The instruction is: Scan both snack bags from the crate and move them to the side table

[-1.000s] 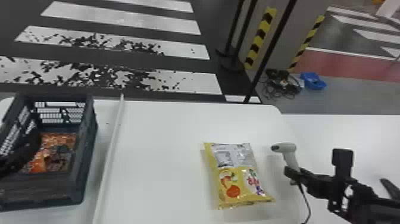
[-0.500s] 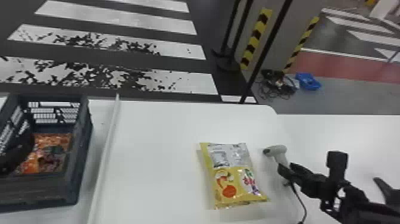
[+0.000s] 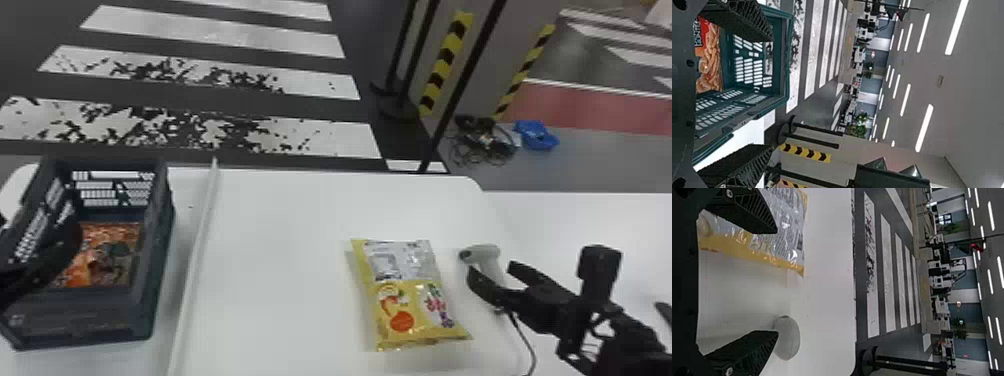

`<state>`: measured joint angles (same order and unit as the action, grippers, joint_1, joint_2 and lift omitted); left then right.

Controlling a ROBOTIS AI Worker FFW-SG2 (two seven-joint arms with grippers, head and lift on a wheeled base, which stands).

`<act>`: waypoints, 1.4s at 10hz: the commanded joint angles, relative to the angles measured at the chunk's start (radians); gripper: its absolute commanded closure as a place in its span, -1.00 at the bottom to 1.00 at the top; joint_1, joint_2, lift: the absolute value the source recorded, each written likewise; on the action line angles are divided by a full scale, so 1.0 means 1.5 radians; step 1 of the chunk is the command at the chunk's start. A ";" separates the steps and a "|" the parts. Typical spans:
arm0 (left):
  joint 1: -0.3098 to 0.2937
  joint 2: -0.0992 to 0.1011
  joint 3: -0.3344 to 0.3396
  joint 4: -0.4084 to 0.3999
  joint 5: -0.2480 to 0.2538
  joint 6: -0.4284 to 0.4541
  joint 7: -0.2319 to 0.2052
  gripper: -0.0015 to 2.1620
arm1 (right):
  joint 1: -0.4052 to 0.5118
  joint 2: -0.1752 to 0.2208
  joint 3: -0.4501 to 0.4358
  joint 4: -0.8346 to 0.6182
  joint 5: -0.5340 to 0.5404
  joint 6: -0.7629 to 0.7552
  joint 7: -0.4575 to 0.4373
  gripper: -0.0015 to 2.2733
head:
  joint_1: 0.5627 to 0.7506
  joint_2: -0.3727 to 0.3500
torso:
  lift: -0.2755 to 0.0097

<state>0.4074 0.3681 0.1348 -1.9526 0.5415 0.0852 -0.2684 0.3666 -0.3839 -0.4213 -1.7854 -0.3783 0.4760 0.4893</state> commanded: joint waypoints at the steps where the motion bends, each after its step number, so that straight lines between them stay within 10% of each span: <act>1: -0.001 0.000 -0.001 0.000 0.000 0.000 0.000 -0.98 | 0.027 0.037 0.015 -0.102 0.005 0.059 -0.014 -0.95 | 0.41 -0.53 | 0.26; 4: 0.000 0.004 0.000 -0.001 0.000 0.000 -0.001 -0.98 | 0.019 0.078 0.095 -0.128 0.057 0.059 -0.036 -0.95 | 0.41 -0.22 | 0.26; 12: 0.001 0.007 0.000 -0.002 0.004 0.000 -0.001 -0.98 | -0.075 0.066 0.199 0.080 0.154 -0.033 -0.034 -0.82 | 0.41 -0.05 | 0.26; 14: 0.000 0.006 0.001 -0.001 0.004 0.000 -0.002 -0.98 | -0.097 0.064 0.220 0.114 0.182 -0.007 -0.038 -0.21 | 0.41 -0.03 | 0.26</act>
<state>0.4082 0.3776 0.1363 -1.9545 0.5476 0.0852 -0.2715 0.2323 -0.2871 -0.0981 -1.6311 -0.1147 0.4464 0.4319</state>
